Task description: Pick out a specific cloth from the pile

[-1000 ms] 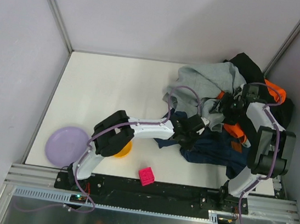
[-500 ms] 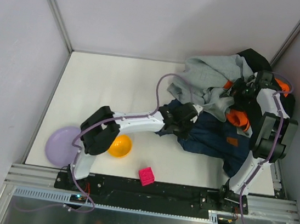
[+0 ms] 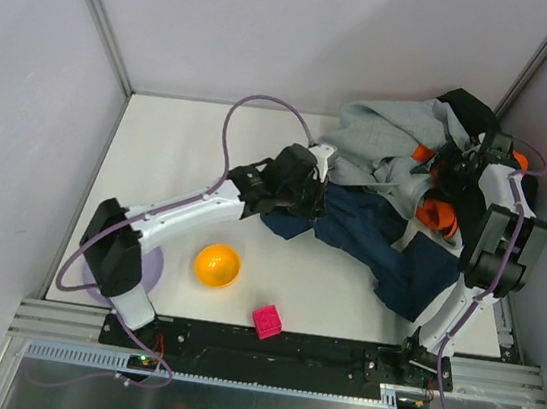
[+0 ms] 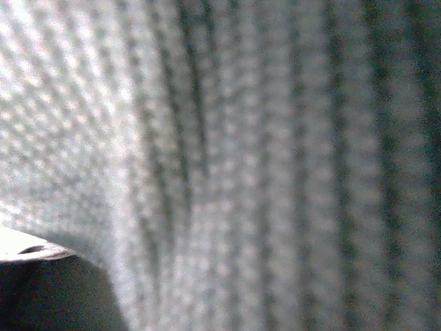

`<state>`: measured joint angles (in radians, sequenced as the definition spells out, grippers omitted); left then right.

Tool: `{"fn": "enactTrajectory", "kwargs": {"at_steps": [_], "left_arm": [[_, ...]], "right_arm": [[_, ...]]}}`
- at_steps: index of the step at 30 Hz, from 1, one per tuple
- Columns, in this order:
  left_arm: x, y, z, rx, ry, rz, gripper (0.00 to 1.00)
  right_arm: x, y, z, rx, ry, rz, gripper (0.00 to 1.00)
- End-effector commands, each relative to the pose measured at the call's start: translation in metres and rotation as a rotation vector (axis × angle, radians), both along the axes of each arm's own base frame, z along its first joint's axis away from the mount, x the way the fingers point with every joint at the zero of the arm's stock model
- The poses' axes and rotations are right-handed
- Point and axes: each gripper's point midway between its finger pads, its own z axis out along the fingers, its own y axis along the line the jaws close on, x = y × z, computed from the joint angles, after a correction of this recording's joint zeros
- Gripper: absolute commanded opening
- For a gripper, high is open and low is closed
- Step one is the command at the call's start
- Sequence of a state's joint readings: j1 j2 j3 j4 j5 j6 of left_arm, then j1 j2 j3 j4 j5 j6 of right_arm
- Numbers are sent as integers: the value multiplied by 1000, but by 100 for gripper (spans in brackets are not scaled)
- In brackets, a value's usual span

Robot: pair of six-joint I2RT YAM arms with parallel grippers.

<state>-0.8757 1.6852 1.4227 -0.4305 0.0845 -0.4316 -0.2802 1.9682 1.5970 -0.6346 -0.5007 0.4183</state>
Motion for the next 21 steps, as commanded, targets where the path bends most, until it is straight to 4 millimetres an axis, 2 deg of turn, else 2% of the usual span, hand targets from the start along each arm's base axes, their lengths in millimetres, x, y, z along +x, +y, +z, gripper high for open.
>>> {"fn": "enactTrajectory", "kwargs": {"at_steps": [1, 8, 17, 21], "left_arm": [[-13, 10, 77, -177, -58, -25, 1], [-19, 36, 157, -372, -133, -33, 1], [-19, 87, 251, -541, -283, -26, 1], [-15, 112, 282, -587, -340, -4, 1]], "right_arm": [[-2, -38, 4, -79, -39, -113, 83], [-17, -33, 18, -69, -64, -100, 85], [-39, -23, 64, -79, -141, -85, 86], [-52, -18, 79, -81, -166, -81, 87]]}}
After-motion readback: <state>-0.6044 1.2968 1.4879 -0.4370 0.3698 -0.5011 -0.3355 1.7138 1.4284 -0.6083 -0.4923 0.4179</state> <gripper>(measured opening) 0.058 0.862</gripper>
